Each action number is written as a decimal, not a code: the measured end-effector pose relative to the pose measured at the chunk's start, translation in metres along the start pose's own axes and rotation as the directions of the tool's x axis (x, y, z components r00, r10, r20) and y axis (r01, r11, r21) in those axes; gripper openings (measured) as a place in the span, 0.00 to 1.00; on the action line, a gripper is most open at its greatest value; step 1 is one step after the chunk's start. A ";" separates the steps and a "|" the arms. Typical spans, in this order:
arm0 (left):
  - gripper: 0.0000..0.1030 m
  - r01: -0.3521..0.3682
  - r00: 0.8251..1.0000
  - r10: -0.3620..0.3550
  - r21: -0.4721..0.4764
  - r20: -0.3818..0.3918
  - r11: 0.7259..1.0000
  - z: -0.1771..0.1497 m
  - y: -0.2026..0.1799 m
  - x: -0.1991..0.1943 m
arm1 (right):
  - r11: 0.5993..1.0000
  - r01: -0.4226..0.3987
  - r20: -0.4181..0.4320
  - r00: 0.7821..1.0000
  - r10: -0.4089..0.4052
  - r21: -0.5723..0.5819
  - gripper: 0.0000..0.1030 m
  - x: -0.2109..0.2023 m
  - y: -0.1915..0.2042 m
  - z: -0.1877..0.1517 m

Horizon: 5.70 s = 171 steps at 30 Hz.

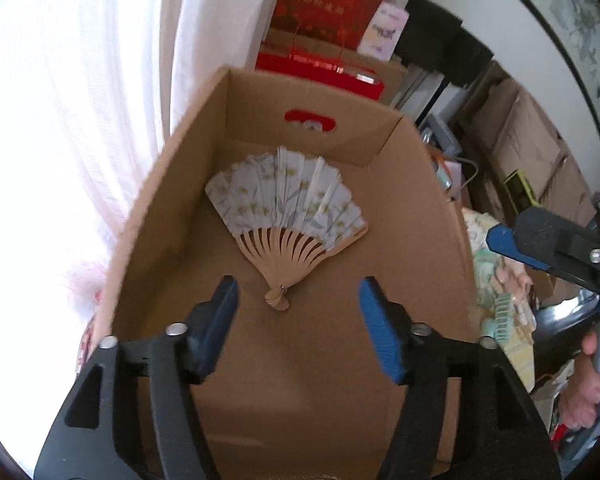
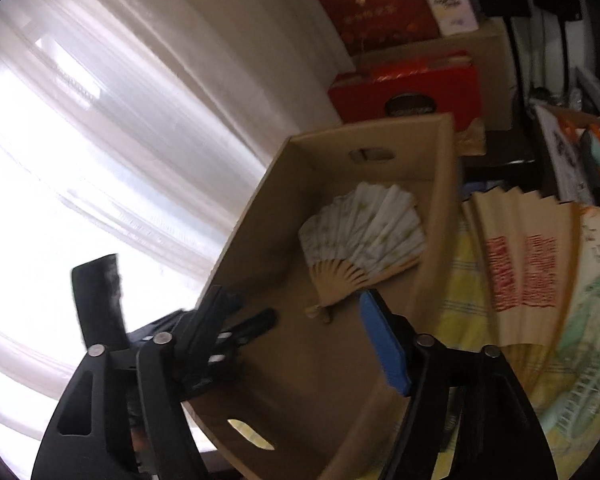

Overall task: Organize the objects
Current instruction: 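Carry the white floral fan into the cardboard box and open the right tool, then withdraw the right tool from the box toward the mint-green handheld fan, then grasp the mint-green handheld fan's handle with the right tool and lift, then carry the mint-green fan into the box and open the right tool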

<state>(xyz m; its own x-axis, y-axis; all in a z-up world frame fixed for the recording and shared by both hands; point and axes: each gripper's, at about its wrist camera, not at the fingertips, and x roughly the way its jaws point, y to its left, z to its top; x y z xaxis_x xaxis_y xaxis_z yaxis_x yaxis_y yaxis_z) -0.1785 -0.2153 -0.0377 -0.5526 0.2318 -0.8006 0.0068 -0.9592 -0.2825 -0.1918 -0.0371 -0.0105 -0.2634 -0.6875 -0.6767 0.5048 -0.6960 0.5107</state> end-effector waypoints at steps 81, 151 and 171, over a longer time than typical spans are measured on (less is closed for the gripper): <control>0.78 0.184 0.970 -0.104 0.381 -0.222 0.906 -0.115 -0.244 0.084 | 0.909 0.326 0.002 0.941 -0.338 0.259 0.97 -0.147 -0.231 -0.117; 0.21 0.134 0.991 -0.125 0.394 -0.049 0.909 -0.089 -0.167 -0.050 | 0.952 0.281 0.052 0.959 -0.277 -0.123 0.82 -0.116 -0.022 -0.044; 0.22 0.108 0.983 -0.075 0.192 -0.170 0.975 -0.067 -0.035 0.000 | 0.918 0.270 -0.202 0.920 -0.335 -0.290 0.82 0.056 0.036 -0.009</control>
<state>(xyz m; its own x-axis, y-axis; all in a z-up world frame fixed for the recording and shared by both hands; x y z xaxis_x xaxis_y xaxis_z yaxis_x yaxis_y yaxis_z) -0.1234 -0.1708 -0.0634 -0.4017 0.3275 -0.8552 -0.2134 -0.9416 -0.2603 -0.1808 -0.0991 -0.0348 -0.2455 -0.3581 -0.9008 0.6304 -0.7649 0.1323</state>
